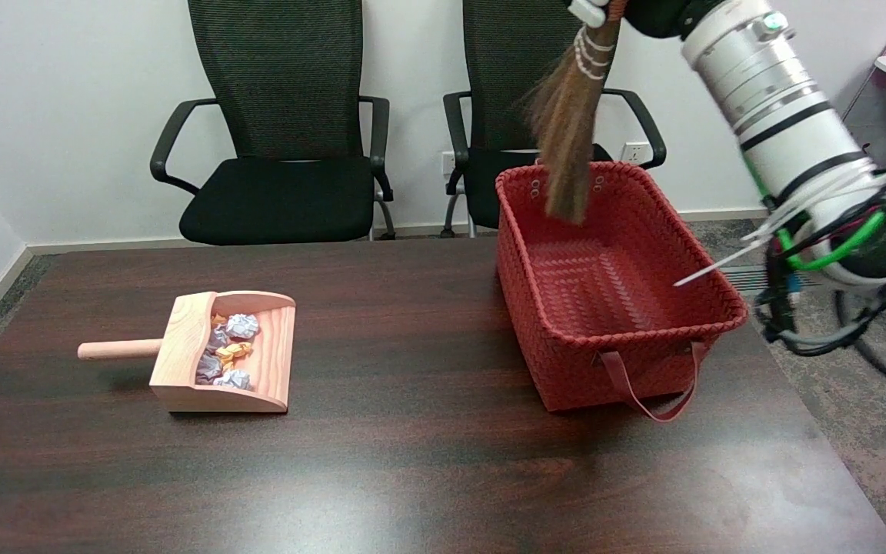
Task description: Place the broom in the basket.
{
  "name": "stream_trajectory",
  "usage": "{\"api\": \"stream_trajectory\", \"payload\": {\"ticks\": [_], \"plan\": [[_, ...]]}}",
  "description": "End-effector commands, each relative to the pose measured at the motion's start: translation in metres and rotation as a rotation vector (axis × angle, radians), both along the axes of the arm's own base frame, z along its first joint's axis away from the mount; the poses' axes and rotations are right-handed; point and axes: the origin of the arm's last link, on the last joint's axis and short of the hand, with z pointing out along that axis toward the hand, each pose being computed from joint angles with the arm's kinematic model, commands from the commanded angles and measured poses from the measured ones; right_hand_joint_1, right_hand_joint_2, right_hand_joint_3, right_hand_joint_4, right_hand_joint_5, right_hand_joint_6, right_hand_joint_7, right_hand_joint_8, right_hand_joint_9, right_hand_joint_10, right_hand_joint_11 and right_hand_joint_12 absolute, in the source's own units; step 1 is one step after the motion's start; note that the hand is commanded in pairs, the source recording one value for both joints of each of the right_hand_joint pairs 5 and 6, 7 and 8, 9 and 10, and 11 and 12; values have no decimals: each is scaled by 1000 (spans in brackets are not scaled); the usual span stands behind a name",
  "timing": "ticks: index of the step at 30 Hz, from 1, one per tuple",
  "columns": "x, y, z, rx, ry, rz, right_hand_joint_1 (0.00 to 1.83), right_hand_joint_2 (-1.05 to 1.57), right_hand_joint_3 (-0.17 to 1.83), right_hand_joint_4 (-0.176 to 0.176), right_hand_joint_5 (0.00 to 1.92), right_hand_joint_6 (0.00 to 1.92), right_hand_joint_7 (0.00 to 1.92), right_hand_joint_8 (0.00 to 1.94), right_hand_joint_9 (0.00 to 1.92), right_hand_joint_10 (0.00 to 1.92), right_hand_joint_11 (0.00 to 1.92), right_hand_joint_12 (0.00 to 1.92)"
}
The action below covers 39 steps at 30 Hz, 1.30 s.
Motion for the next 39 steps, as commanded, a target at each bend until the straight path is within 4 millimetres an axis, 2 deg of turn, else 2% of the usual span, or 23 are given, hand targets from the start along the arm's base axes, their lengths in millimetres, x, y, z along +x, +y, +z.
{"api": "stream_trajectory", "payload": {"ticks": [1,5,8,15,22,39], "plan": [[-32,15,41,-97,105,-121,729,1571,1615,28,1920,1920,1920,1920,1920,1920,1920,1920],[-69,6,32,-100,112,-138,724,1504,1745,22,1920,1920,1920,1920,1920,1920,1920,1920],[-92,0,29,-109,85,-143,730,1479,1760,22,1920,1920,1920,1920,1920,1920,1920,1920],[-126,1,36,-134,-1,-87,774,1353,1761,16,1920,1920,1920,1920,1920,1920,1920,1920],[-167,-2,35,-71,-111,-107,799,1313,1715,12,1920,1920,1920,1920,1920,1920,1920,1920],[-230,9,34,5,-191,-172,806,1299,1700,10,1920,1920,1920,1920,1920,1920,1920,1920]]}}
